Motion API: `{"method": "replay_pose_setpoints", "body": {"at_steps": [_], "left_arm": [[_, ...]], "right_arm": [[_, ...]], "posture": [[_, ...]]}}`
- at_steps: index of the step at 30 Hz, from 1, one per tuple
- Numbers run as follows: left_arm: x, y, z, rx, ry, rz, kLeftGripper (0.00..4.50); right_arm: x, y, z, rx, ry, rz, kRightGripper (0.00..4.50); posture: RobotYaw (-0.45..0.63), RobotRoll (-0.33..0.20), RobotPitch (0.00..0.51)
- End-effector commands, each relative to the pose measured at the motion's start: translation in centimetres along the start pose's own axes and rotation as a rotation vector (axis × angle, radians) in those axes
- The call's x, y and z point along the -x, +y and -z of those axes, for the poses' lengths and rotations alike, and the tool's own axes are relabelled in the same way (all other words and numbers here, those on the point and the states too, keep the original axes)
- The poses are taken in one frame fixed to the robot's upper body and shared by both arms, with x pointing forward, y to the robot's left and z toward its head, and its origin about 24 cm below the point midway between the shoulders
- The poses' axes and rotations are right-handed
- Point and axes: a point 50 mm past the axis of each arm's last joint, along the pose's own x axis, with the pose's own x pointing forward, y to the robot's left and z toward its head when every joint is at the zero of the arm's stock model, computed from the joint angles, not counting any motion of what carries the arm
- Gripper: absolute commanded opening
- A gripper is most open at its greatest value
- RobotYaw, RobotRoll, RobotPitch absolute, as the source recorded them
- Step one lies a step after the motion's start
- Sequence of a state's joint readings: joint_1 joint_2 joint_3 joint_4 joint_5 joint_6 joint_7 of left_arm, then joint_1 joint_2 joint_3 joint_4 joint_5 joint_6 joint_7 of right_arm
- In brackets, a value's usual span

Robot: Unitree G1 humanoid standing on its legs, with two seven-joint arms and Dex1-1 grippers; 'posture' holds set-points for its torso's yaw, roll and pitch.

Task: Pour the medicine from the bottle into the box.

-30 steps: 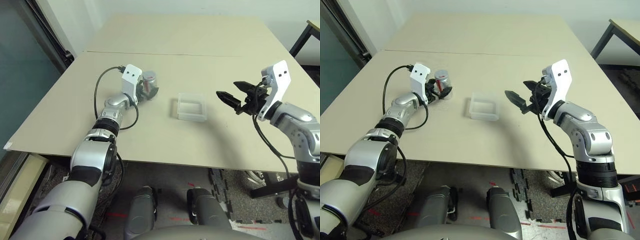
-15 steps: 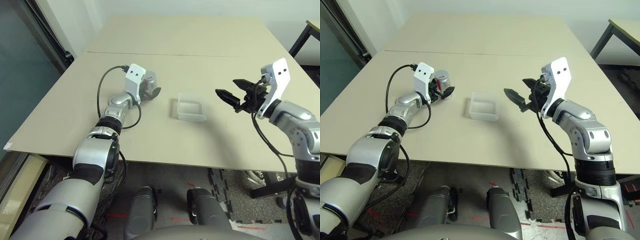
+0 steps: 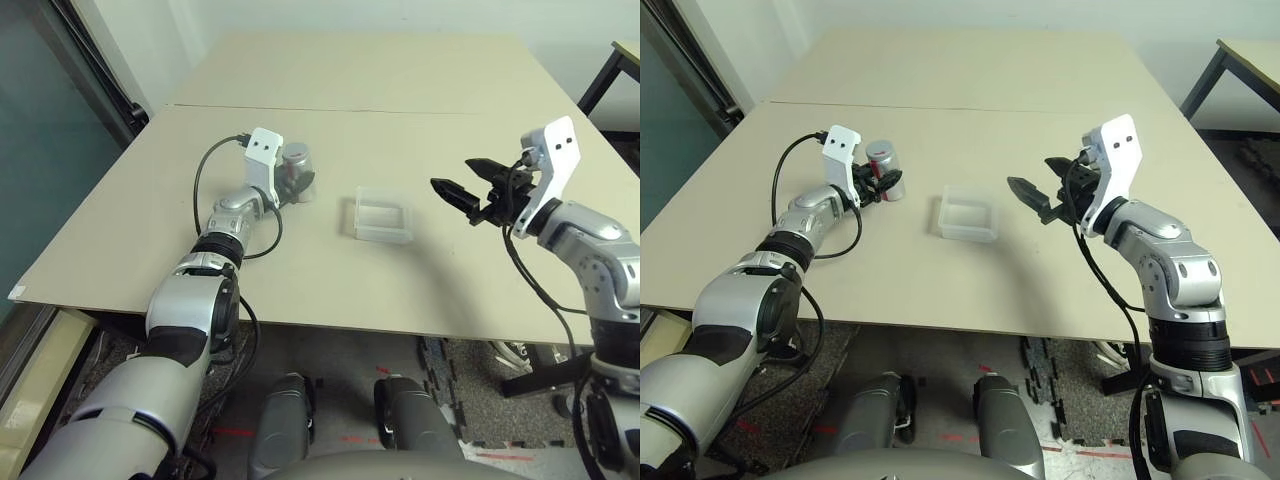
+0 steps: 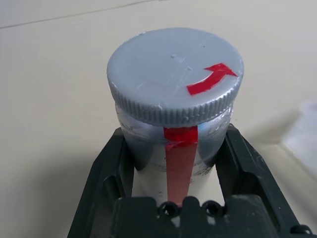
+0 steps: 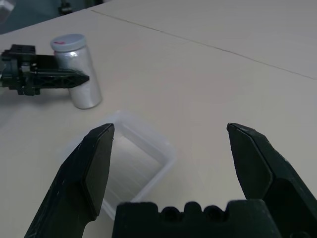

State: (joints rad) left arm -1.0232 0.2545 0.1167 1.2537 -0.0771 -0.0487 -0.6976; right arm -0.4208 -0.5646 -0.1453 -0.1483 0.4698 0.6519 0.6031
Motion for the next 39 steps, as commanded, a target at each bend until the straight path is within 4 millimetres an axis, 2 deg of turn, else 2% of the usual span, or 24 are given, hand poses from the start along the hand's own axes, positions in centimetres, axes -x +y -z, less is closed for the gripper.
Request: {"method": "replay_pose_setpoints", "body": {"at_steps": [1, 4, 6, 8, 12, 16, 21, 30, 39], "left_arm": [[0.2, -0.4, -2.6, -0.061, -0.034, 0.186, 2.48], [0.9, -0.7, -4.2, -0.125, -0.025, 0.346, 2.48], [1.9, -1.0, -5.9, -0.189, -0.001, 0.5, 2.48], [2.5, -1.5, -6.7, -0.221, 0.028, 0.597, 2.48], [3.1, -2.5, -7.5, -0.266, 0.076, 0.706, 2.48], [3.3, -4.3, -8.1, -0.344, 0.099, 0.825, 2.48], [3.0, -5.3, -8.0, -0.395, 0.086, 0.853, 2.48], [2.2, -6.2, -7.7, -0.417, 0.055, 0.862, 2.48], [1.6, -7.2, -7.7, -0.398, 0.01, 0.87, 2.48]], "right_arm": [[0.1, -0.4, -0.3, 0.018, 0.031, -0.031, 4.5], [0.2, -0.7, -0.8, 0.042, 0.053, -0.074, 4.5], [0.1, -0.6, -1.6, 0.082, 0.076, -0.158, 4.5], [-0.2, -0.4, -2.3, 0.102, 0.092, -0.221, 4.5], [-1.0, 0.4, -3.6, 0.114, 0.099, -0.327, 4.5], [-1.9, 2.0, -5.2, 0.125, 0.093, -0.446, 4.5], [-2.8, 3.4, -6.2, 0.111, 0.09, -0.521, 4.5], [-3.8, 5.3, -6.6, 0.084, 0.066, -0.598, 4.5], [-4.8, 6.4, -6.9, 0.069, 0.016, -0.607, 4.5]], "posture": [[-0.1, 0.0, 0.081], [-0.09, 0.0, 0.08], [-0.08, 0.0, 0.078], [-0.08, 0.0, 0.077], [-0.07, 0.0, 0.076], [-0.07, 0.0, 0.077], [-0.07, 0.0, 0.075], [-0.07, 0.0, 0.07], [-0.06, 0.0, 0.068]]}}
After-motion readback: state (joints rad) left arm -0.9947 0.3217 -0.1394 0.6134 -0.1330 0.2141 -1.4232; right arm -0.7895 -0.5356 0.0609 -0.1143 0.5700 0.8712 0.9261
